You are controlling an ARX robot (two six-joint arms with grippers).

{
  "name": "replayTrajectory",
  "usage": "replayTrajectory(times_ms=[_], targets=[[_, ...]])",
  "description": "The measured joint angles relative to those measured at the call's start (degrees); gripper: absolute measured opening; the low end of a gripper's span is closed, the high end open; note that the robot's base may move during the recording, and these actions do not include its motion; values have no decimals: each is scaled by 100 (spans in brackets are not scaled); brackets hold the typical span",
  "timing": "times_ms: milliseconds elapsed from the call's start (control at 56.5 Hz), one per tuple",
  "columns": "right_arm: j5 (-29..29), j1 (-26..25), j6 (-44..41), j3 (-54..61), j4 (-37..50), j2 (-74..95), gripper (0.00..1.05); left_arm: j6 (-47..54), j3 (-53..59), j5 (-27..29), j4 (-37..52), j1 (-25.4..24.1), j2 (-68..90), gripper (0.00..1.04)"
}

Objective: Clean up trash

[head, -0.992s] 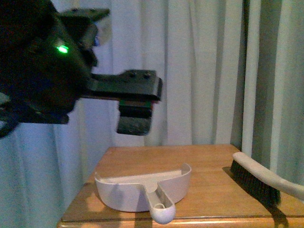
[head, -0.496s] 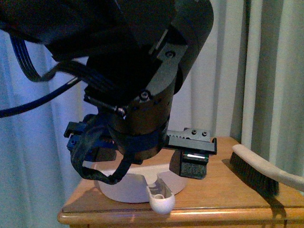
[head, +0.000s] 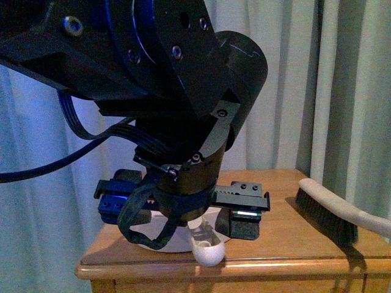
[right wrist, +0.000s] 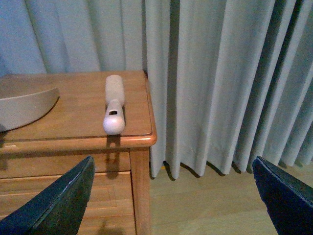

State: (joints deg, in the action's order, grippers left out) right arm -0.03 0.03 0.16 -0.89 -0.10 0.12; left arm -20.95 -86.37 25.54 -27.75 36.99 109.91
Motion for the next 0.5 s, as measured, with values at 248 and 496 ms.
replayTrajectory(times_ms=[248, 496], targets=[[0, 0, 0, 0, 0, 0, 97, -127, -9, -116, 9, -2, 201, 97], [0, 0, -2, 0, 0, 0, 97, -142, -9, -153, 7, -9, 282, 75]])
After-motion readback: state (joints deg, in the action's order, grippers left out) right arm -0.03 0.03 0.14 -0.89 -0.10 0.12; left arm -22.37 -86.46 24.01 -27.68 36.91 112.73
